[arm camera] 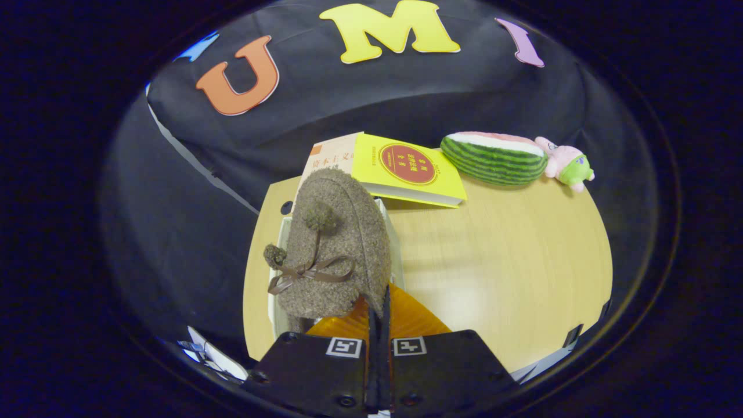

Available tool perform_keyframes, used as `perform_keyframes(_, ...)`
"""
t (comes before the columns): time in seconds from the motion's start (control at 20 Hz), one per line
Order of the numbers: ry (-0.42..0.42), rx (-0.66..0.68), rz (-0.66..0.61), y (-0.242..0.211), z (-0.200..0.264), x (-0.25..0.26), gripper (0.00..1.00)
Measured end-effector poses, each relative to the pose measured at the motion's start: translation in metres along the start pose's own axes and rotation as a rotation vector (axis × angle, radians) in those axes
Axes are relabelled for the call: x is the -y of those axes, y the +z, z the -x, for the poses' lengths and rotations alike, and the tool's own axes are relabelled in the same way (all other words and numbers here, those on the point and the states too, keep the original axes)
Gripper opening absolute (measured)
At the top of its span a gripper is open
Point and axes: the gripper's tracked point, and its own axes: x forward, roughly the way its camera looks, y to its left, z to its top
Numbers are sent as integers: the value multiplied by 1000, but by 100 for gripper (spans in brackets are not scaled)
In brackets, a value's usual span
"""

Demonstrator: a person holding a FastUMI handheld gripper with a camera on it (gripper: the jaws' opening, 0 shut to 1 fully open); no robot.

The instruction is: Open the storage box then place both shoes into the box .Put the left shoe in first, then the right shoe, with the right side of both shoes facing outward in a uniform manner.

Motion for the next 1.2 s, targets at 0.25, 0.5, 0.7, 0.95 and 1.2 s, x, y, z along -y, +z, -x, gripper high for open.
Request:
perform_keyframes(0.25,-54,97,47,8,-24,-12,6)
perform_keyframes(0.5,-28,61,15,-8,-51,-17,7)
perform_keyframes(0.7,22,45,2,-12,-65,-19,50)
perform_keyframes(0.95,-102,211,148,13,-46,-4,87)
perform_keyframes(1.2,-128,371,214,34,-3,-9,92)
